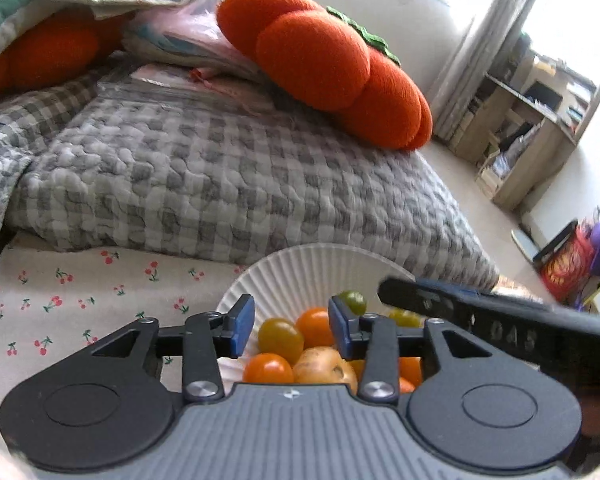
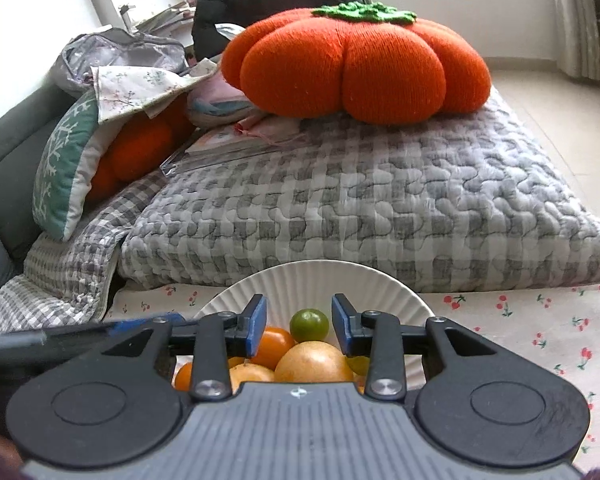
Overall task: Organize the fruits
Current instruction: 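Lower both tomatoes into the plate and open both tools, then withdraw both open tools back toward the small fruits on the cloth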
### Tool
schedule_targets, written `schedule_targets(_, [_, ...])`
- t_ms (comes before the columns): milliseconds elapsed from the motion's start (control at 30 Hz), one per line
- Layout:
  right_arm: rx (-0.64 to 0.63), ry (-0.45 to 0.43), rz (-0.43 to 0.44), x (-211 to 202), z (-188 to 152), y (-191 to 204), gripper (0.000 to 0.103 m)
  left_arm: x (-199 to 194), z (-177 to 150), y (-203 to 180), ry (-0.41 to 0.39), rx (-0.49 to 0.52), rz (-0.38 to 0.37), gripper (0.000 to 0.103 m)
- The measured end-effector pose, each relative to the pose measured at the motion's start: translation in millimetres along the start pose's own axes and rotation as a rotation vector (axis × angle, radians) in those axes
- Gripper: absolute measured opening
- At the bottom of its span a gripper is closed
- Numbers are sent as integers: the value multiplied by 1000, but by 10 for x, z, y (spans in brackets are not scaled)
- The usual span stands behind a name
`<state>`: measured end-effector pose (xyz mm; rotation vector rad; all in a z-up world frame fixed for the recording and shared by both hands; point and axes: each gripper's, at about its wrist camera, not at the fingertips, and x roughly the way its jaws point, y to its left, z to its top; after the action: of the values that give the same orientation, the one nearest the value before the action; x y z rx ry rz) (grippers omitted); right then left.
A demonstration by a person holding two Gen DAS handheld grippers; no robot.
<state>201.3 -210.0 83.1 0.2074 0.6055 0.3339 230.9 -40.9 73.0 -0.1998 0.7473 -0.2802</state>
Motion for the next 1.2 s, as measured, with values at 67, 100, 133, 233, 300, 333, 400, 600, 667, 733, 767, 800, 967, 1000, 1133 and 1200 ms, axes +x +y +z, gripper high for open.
schedule_targets(67, [-12, -2, 0, -49, -18, 6, 35, -47, 12, 8, -8, -1, -1, 36])
schedule_targets(100, [-15, -1, 2, -68, -28, 6, 35, -64, 10, 9, -10, 2, 1, 37])
schedule_targets(133, [-21, -1, 0, -85, -42, 10, 35, -75, 3, 14, -10, 3, 8, 38])
schedule_targets(233, [-31, 6, -1, -121, -80, 20, 35, -99, -21, 39, 0, -8, 23, 38])
schedule_targets(300, [-38, 11, 1, -149, -101, 37, 35, -120, -40, 42, 0, -3, 39, 39])
schedule_targets(333, [-43, 13, 1, -164, -112, 50, 35, -136, -51, 30, 1, 9, 53, 39])
schedule_targets(400, [-56, 16, 2, -202, -131, 83, 36, -169, -67, -3, -3, 37, 75, 39])
schedule_targets(600, [-81, 16, -6, -349, -182, 155, 37, -358, -167, -120, -29, 135, 161, 49])
schedule_targets(667, [-87, 12, -15, -402, -196, 186, 37, -406, -203, -172, -41, 166, 197, 50])
schedule_targets(733, [-94, 12, -26, -450, -230, 221, 39, -459, -216, -206, -53, 174, 200, 51])
schedule_targets(767, [-104, 15, -34, -474, -261, 246, 39, -489, -220, -223, -59, 177, 206, 52])
schedule_targets(800, [-111, 17, -40, -485, -293, 264, 39, -526, -224, -248, -66, 186, 211, 52])
schedule_targets(967, [-136, 37, -58, -508, -384, 384, 40, -743, -258, -379, -107, 249, 260, 63])
schedule_targets(1000, [-145, 37, -60, -519, -387, 430, 40, -781, -270, -386, -110, 258, 270, 64])
schedule_targets(1133, [-187, 28, -62, -611, -386, 617, 43, -861, -300, -323, -95, 241, 289, 65])
schedule_targets(1200, [-208, 22, -61, -672, -382, 697, 45, -932, -304, -292, -97, 235, 296, 65])
